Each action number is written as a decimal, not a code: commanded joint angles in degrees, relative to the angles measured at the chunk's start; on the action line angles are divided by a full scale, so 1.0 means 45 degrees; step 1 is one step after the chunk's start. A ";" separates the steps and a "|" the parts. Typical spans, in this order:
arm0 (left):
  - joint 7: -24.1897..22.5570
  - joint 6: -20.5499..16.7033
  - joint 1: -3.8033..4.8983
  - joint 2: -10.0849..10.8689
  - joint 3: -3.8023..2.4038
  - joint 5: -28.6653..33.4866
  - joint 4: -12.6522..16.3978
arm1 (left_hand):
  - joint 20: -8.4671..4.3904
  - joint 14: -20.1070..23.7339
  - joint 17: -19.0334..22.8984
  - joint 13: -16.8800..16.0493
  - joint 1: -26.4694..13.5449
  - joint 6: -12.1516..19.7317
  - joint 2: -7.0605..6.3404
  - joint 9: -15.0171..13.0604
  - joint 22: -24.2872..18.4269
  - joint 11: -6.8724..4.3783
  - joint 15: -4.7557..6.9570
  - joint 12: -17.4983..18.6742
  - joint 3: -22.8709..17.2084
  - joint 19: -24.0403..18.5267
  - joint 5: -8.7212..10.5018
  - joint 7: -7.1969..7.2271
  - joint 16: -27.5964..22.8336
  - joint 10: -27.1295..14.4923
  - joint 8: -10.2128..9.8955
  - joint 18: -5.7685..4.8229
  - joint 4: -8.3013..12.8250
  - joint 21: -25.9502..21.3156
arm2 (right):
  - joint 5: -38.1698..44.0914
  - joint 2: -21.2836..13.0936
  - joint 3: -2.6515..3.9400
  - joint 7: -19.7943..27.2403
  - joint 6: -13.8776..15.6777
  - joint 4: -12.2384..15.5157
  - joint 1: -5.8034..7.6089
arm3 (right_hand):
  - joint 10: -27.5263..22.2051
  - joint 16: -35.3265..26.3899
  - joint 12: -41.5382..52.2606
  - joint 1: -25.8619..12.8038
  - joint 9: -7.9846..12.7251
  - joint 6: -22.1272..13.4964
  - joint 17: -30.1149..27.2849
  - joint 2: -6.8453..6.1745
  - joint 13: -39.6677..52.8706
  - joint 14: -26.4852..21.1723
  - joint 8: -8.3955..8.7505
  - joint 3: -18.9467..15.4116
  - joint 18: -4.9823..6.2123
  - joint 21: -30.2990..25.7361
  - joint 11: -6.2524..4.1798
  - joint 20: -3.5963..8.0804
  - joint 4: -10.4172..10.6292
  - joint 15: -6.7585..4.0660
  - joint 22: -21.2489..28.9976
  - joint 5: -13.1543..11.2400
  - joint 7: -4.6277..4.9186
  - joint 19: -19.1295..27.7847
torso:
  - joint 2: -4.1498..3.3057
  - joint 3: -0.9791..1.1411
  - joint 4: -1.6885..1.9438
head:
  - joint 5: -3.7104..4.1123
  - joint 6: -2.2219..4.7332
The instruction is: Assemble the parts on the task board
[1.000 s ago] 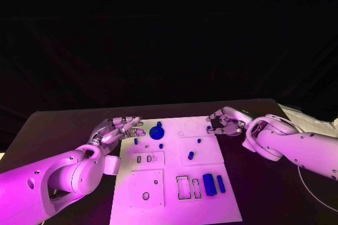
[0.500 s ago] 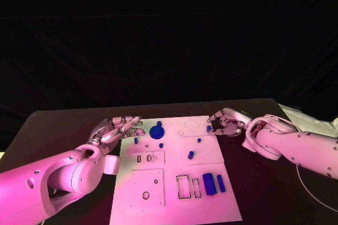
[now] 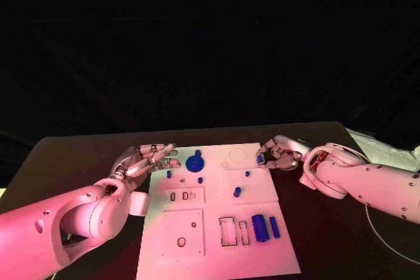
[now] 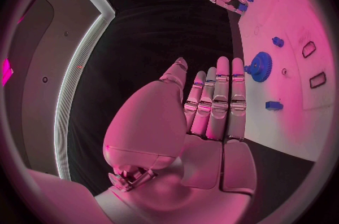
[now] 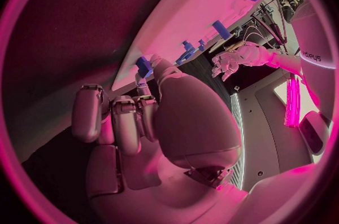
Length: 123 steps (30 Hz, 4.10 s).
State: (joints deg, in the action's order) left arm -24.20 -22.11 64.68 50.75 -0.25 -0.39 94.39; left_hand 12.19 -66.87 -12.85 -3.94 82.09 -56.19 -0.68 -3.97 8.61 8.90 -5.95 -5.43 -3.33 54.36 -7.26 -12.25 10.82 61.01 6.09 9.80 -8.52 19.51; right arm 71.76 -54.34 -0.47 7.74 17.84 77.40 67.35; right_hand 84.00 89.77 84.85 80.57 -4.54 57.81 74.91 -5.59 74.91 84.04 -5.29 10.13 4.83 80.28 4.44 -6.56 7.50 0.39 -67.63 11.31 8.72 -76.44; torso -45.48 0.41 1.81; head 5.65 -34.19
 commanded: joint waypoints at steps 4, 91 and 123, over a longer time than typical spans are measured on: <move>-0.0044 0.0153 0.0006 -0.0025 -0.0009 -0.0059 0.0011 | 0.0037 0.0030 -0.0012 0.0015 0.0051 0.0019 0.0016 0.0016 -0.0019 0.0077 -0.0020 0.0045 0.0015 -0.0057 -0.0062 -0.0073 -0.0053 -0.0007 -0.0084 0.0142 0.0068 -0.0066 | 0.0113 0.0072 0.0002 0.0202 -0.0247 -0.0071 -0.0019 | 0.0699 0.0052 0.0089 0.0025 -0.0028 0.0272 0.3354 0.0206 0.2529 0.1325 -0.0106 0.0057 -0.0044 -0.0002 -0.0186 0.0109 -0.0140 -0.0152 -0.0021 -0.0083 -0.0071 -0.0016 | 0.0004 0.0004 -0.0009 | -0.0008 -0.0004; -0.0213 0.0169 -0.0080 -0.0137 0.0000 0.0418 -0.0341 | 0.0031 0.0000 -0.0084 0.0010 0.0125 -0.0007 0.0127 0.0010 -0.0026 0.0070 -0.0011 0.0103 -0.0062 -0.0042 -0.0033 -0.0068 -0.0117 0.0032 -0.0131 0.0146 0.0157 -0.0057 | 0.3897 0.4041 -0.0328 -0.5442 -0.0324 0.2627 -0.1137 | 0.0521 0.0016 -0.0289 -0.0419 -0.0188 0.1536 0.3276 0.0847 0.2311 0.1307 -0.0175 0.0450 0.0048 -0.0282 -0.0636 0.0537 -0.0633 -0.0574 0.0482 -0.0614 -0.0563 0.0256 | 0.0346 -0.0215 0.0176 | -0.1304 -0.1022; -0.0130 0.0268 -0.0081 -0.0154 -0.0001 0.0418 -0.0335 | 0.0031 0.0000 -0.0085 0.0010 0.0125 -0.0007 0.0128 0.0010 -0.0026 0.0070 -0.0011 0.0104 -0.0063 -0.0042 -0.0033 -0.0068 -0.0118 0.0032 -0.0132 0.0146 0.0157 -0.0057 | 0.4478 0.3987 -0.0328 -0.6145 -0.0762 0.2744 -0.1154 | -0.0505 -0.0085 -0.2012 -0.0955 0.0095 0.0492 0.3070 0.0208 0.1088 0.1257 0.0372 0.0060 0.0122 -0.0558 -0.0295 0.0314 -0.0411 -0.0296 0.0919 -0.0847 -0.0157 0.0516 | 0.0353 -0.0230 0.0176 | -0.1251 -0.1026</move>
State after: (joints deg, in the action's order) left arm -24.39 -22.08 64.30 50.16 -0.22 1.38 92.77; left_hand 12.19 -66.87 -13.16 -3.94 82.39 -56.19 -0.38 -3.97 8.58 8.90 -5.95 -5.10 -3.65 54.36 -7.26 -12.25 10.60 61.01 5.82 9.79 -8.20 19.51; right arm 91.08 -36.25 -1.43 -16.85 17.61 90.31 62.73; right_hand 82.15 89.77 76.05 76.53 -4.19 60.47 74.94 -4.32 74.96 84.02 -3.84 10.67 4.83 78.00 3.03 -5.03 5.70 -1.41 -63.55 7.88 8.07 -74.25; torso -43.88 -0.63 2.58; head -0.01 -38.83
